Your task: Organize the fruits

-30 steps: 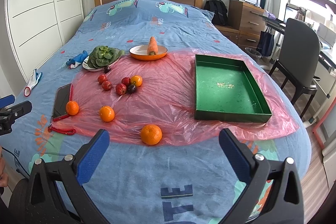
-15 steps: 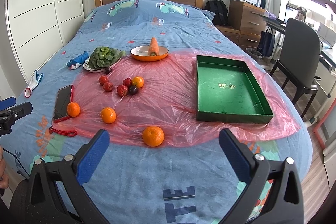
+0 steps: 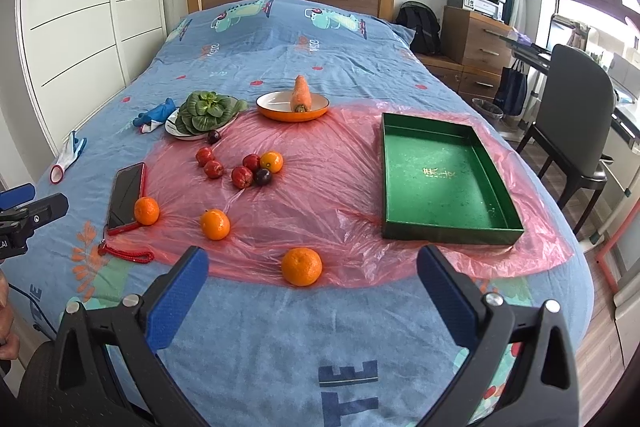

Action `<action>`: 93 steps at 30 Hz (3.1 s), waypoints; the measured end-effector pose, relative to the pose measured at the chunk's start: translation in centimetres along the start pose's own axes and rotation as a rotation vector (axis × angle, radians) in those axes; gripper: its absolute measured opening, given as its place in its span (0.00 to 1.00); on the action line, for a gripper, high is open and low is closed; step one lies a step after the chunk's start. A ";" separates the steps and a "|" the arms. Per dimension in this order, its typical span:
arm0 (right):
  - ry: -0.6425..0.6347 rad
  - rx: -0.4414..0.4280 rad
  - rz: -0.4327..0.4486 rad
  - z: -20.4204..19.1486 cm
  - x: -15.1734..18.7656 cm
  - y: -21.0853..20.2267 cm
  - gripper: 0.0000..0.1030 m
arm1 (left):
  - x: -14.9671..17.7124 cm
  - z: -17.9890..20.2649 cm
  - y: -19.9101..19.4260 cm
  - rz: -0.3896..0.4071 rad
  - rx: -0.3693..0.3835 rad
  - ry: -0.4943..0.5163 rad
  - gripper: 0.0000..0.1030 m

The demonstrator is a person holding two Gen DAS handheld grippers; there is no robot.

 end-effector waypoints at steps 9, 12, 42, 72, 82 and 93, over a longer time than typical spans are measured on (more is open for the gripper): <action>0.028 -0.016 -0.007 -0.2 0.7 0.0 1.00 | 0.6 0.2 0.6 -0.040 0.009 -0.009 0.99; 0.033 -0.019 -0.007 -0.2 0.8 0.2 1.00 | 0.7 0.1 1.0 -0.045 0.000 0.002 0.99; 0.059 -0.091 -0.132 0.3 5.3 9.8 1.00 | 4.0 3.1 10.5 -0.224 0.033 0.039 0.89; 0.015 -0.204 -0.203 -0.7 8.1 13.9 0.63 | 7.6 10.2 19.6 -0.351 0.139 0.095 0.55; 0.022 -0.214 -0.207 -1.0 8.7 14.0 0.91 | 7.7 10.7 20.5 -0.354 0.141 0.103 0.55; -0.011 -0.265 -0.238 -2.7 9.9 14.0 0.71 | 7.8 11.4 20.4 -0.356 0.184 0.118 0.33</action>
Point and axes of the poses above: each gripper's, at about its wrist camera, not at the fingertips, and y roughly the way its jaws point, z to its right, x to its underside, the point moved 9 cm from there along y, roughly the way its jaws point, and after that the axes turned 13 degrees about z, right-handed, at the moved point
